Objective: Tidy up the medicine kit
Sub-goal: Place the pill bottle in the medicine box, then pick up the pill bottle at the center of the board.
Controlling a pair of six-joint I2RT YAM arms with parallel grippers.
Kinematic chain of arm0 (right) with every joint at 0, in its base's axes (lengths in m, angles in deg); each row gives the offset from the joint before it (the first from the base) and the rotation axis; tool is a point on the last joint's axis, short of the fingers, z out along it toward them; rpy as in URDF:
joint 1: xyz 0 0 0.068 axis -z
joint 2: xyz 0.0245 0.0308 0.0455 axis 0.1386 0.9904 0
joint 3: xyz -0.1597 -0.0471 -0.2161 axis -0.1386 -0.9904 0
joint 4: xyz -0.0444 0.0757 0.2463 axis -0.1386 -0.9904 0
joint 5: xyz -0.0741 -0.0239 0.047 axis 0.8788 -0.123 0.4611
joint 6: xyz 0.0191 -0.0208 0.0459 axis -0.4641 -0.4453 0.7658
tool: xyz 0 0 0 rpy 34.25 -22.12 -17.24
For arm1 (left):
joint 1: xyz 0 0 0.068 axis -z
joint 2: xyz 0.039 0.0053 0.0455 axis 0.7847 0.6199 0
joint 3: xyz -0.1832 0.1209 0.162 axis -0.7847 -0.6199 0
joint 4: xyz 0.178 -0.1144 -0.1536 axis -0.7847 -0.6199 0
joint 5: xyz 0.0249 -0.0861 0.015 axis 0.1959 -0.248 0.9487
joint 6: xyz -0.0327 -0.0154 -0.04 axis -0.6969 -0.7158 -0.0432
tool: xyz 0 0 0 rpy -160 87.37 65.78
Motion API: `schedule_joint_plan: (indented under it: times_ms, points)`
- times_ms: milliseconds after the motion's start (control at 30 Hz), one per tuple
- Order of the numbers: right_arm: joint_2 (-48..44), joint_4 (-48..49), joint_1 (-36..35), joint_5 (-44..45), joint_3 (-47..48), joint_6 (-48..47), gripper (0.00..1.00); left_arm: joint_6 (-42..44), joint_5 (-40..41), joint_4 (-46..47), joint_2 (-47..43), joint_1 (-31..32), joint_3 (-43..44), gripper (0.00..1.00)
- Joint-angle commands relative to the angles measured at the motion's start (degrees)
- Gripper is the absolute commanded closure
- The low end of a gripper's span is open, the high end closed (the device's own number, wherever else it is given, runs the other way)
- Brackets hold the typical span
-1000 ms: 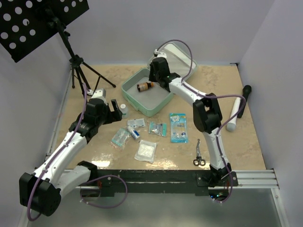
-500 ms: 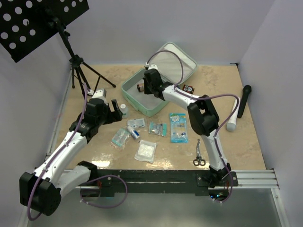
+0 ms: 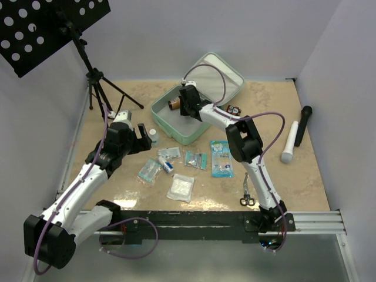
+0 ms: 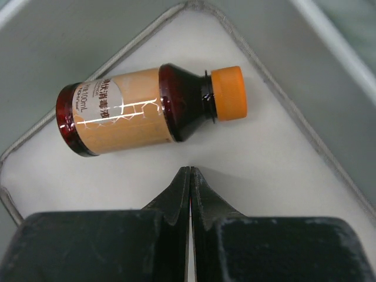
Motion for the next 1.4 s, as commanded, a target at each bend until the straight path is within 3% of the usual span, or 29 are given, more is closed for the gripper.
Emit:
schedule_joint_plan:
  times_ms: [0, 133, 333, 467, 567, 767, 900, 1033, 1267, 1300, 1333, 1367]
  points:
    - [-0.1, 1.9, 1.0, -0.9, 5.3, 0.1, 1.0, 0.2, 0.6, 0.2, -0.8, 0.0, 0.3, 0.09]
    - [0.3, 4.5, 1.0, -2.8, 6.1, 0.0, 0.99, 0.2, 0.9, 0.0, -0.8, 0.1, 0.3, 0.09]
    - [1.0, 7.4, 1.0, -5.2, 6.4, -0.9, 0.68, 0.1, 1.3, -0.7, -1.0, 0.0, 0.2, 0.09]
    - [0.4, 8.9, 1.1, -6.3, 5.3, -1.0, 0.54, -0.3, 0.9, -0.2, -0.6, 0.0, 0.2, 0.09]
    - [-3.0, 9.8, 1.0, -2.5, 1.8, -0.4, 0.53, -0.4, -0.5, 1.0, -0.3, 0.1, 0.2, 0.09]
    - [-20.3, 16.3, -0.6, 2.1, -11.7, 2.3, 0.46, -0.2, -2.2, 5.1, 1.6, 0.2, 0.3, 0.08]
    - [-28.9, 17.1, -3.0, 4.9, -20.3, 2.3, 0.45, 1.2, 0.6, 8.5, 3.0, 0.4, -1.3, 0.13]
    - [-36.5, 18.7, -5.7, 6.3, -29.1, 2.5, 0.46, 3.6, 1.5, 9.1, 6.7, 1.4, 0.3, 0.26]
    - [-45.9, 19.3, -7.8, 5.8, -41.0, 3.2, 0.47, 4.4, 2.3, 11.1, 12.6, 2.6, 2.2, 0.29]
    - [-47.2, 19.4, -7.9, 5.6, -42.7, 3.3, 0.47, 4.4, 2.2, 11.5, 13.3, 2.7, 2.7, 0.29]
    - [-48.2, 19.8, -8.1, 5.3, -44.1, 3.5, 0.47, 4.4, 2.1, 11.8, 14.3, 2.8, 3.1, 0.2]
    - [-49.4, 20.0, -8.2, 5.2, -45.1, 3.6, 0.47, 4.4, 2.4, 11.9, 14.9, 2.8, 3.8, 0.05]
